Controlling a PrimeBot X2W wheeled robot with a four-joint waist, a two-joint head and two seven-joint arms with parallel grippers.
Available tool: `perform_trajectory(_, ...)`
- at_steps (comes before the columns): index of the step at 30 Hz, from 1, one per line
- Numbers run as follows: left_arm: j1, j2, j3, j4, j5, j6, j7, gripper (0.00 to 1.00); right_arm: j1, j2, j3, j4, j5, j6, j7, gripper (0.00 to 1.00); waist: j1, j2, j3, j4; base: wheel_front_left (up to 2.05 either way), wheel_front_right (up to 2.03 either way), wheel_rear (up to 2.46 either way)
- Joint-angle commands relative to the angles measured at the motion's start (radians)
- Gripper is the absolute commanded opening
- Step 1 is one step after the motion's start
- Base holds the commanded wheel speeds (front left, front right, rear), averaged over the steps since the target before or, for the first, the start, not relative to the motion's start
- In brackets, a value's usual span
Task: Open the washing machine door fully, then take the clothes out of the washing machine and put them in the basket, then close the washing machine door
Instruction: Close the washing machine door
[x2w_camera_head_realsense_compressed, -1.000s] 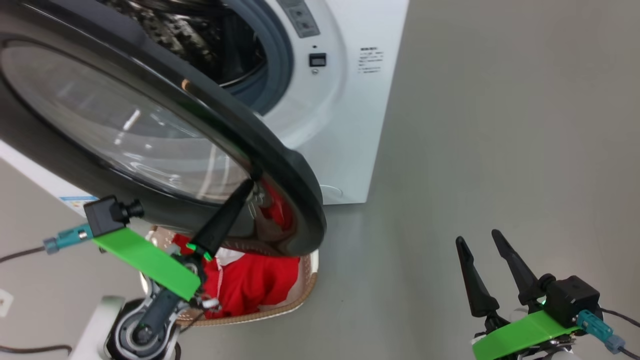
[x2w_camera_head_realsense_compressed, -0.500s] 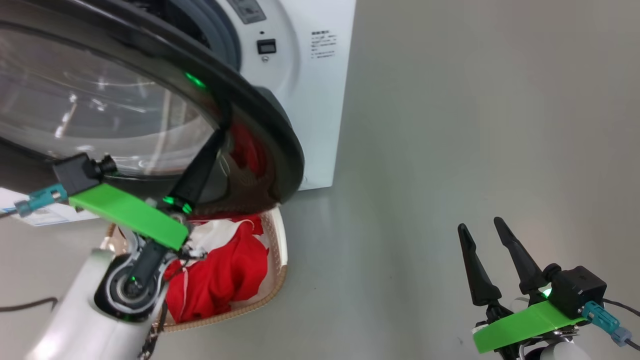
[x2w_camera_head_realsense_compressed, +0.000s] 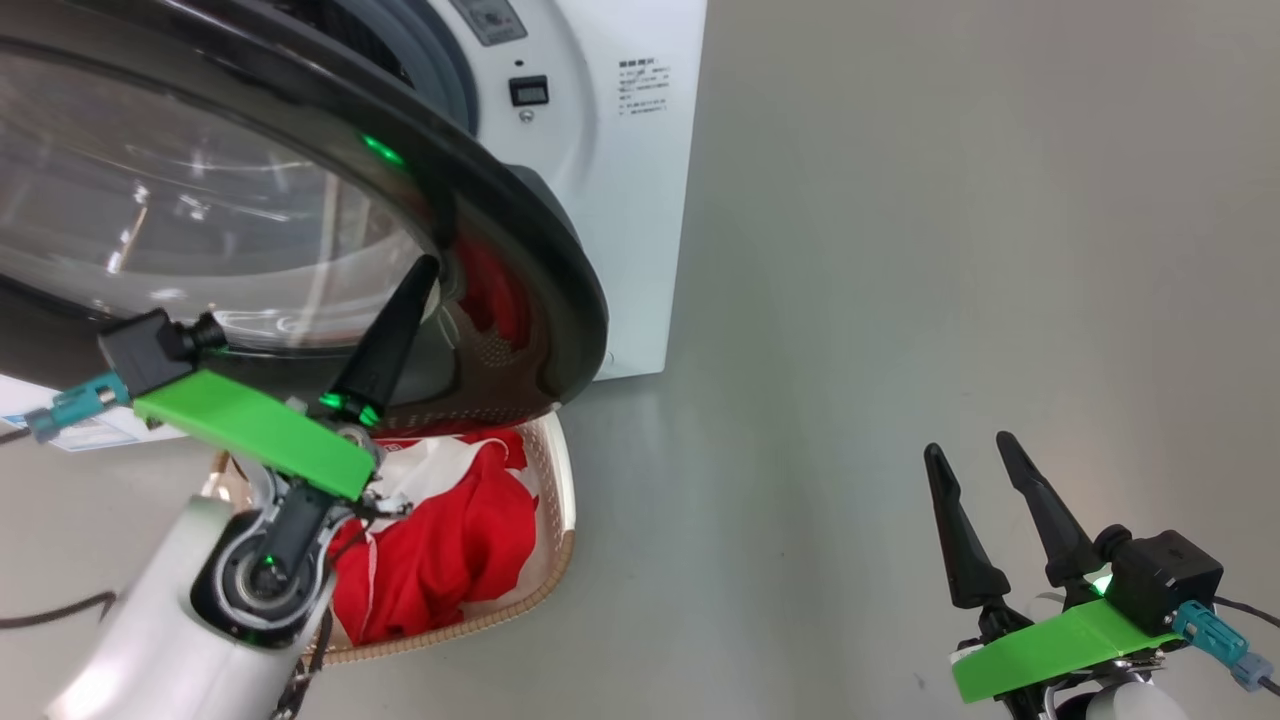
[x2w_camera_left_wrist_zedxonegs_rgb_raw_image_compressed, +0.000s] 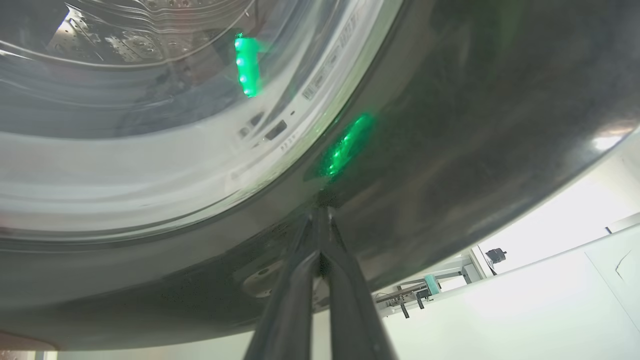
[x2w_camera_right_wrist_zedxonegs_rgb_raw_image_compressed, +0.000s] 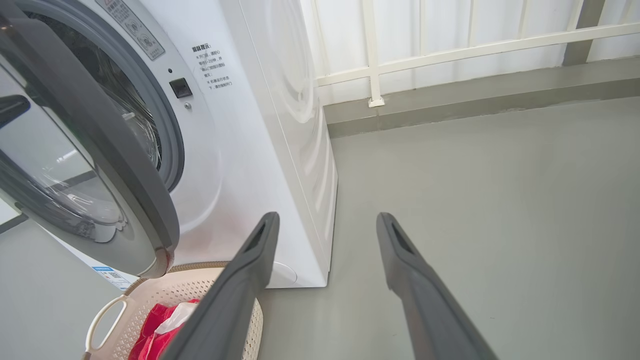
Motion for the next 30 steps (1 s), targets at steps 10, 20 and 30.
perform_trajectory(10, 0.135, 0.062, -0.001, -0.022, -0.015, -0.007, -0.106, 0.40, 0.003, -0.007, 0.007, -0.015, -0.026, 0.007, -0.006, 1.00, 0.0000, -0.0001, -0.050, 0.036, 0.00, 0.00, 0.00)
perform_trajectory(20, 0.296, 0.092, -0.020, 0.006, 0.025, -0.007, -0.215, 1.00, 0.055, -0.007, -0.010, -0.011, -0.049, 0.007, -0.006, 1.00, 0.0000, -0.0001, -0.100, 0.070, 0.00, 0.00, 0.00)
perform_trajectory(30, 0.461, 0.087, 0.116, 0.002, 0.208, -0.007, -0.232, 1.00, 0.113, -0.007, -0.035, -0.008, -0.062, 0.007, -0.006, 1.00, 0.0000, -0.0001, -0.142, 0.091, 0.00, 0.00, 0.00)
